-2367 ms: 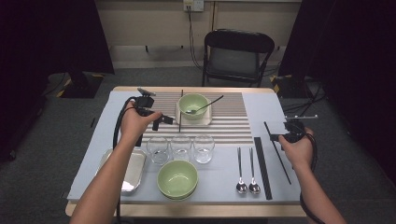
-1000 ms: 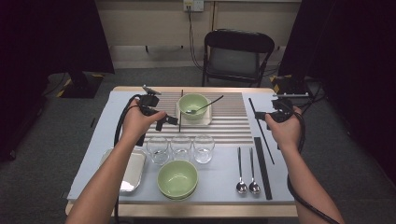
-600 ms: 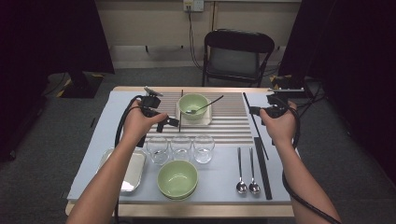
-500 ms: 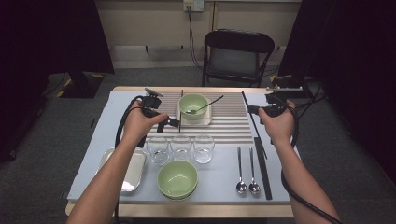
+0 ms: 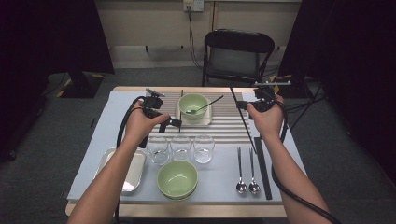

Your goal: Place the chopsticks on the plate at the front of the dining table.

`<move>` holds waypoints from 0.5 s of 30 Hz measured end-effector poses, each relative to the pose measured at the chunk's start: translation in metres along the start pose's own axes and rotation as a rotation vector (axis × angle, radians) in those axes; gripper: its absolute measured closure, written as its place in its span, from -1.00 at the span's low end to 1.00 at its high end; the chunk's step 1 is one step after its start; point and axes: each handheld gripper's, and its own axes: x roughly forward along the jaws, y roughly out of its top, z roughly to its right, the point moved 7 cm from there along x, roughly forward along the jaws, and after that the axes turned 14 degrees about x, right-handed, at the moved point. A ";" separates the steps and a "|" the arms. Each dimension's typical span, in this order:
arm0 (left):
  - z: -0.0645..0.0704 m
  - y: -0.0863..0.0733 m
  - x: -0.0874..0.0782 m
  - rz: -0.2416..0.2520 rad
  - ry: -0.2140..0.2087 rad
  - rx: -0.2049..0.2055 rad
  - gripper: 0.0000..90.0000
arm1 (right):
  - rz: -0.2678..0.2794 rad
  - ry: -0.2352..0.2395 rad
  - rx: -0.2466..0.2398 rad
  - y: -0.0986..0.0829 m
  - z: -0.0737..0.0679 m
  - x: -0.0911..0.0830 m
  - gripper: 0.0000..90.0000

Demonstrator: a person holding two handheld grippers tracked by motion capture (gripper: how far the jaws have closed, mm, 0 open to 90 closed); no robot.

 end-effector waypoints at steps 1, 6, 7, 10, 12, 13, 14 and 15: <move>0.000 0.000 0.000 0.000 0.000 0.000 -0.37 | 0.000 0.000 0.000 0.000 0.000 0.000 0.93; 0.000 -0.002 -0.004 0.011 0.004 -0.004 -0.37 | 0.012 0.022 -0.023 0.005 -0.020 0.003 0.93; 0.001 -0.002 -0.004 0.012 0.001 -0.008 -0.37 | 0.013 0.025 -0.026 0.005 -0.023 0.004 0.93; 0.002 -0.003 -0.005 0.007 0.005 0.004 -0.37 | 0.012 0.038 -0.024 0.006 -0.030 0.007 0.93; 0.005 -0.002 -0.006 0.012 -0.004 0.003 -0.37 | 0.011 0.047 -0.022 0.007 -0.032 0.009 0.93; 0.006 -0.002 -0.006 0.013 -0.003 0.001 -0.37 | 0.012 0.053 -0.017 0.007 -0.034 0.010 0.93; 0.006 -0.002 -0.008 0.016 -0.004 0.006 -0.37 | 0.015 0.072 -0.010 0.008 -0.039 0.013 0.93; 0.007 -0.003 -0.009 0.016 -0.004 0.004 -0.37 | 0.014 0.076 -0.011 0.009 -0.040 0.014 0.93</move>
